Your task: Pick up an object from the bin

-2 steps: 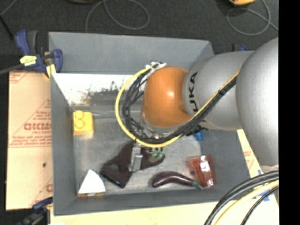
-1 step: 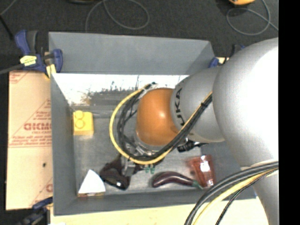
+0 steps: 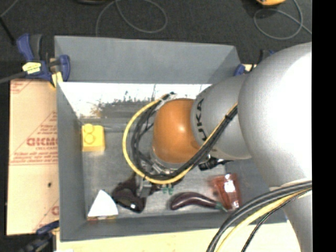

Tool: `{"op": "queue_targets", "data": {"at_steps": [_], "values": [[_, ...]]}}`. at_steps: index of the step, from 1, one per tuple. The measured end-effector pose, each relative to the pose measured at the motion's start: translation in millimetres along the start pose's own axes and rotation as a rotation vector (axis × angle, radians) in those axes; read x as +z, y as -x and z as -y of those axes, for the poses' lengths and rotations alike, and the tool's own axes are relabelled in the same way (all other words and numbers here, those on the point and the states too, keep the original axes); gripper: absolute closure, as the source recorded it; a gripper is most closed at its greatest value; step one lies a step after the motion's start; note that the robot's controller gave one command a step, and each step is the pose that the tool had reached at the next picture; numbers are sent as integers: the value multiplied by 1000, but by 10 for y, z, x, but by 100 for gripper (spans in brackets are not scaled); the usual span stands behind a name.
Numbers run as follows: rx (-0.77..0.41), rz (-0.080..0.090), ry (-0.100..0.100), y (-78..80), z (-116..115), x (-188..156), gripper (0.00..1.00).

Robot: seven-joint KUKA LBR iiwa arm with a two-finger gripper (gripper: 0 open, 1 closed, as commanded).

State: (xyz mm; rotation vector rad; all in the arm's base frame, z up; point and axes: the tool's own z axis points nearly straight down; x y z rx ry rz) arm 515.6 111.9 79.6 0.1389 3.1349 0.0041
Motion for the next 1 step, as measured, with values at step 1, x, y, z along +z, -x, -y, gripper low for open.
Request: {"op": "queue_targets", "data": {"at_steps": [1], "values": [[13, 2, 1, 122, 31, -1212, 100]]}}
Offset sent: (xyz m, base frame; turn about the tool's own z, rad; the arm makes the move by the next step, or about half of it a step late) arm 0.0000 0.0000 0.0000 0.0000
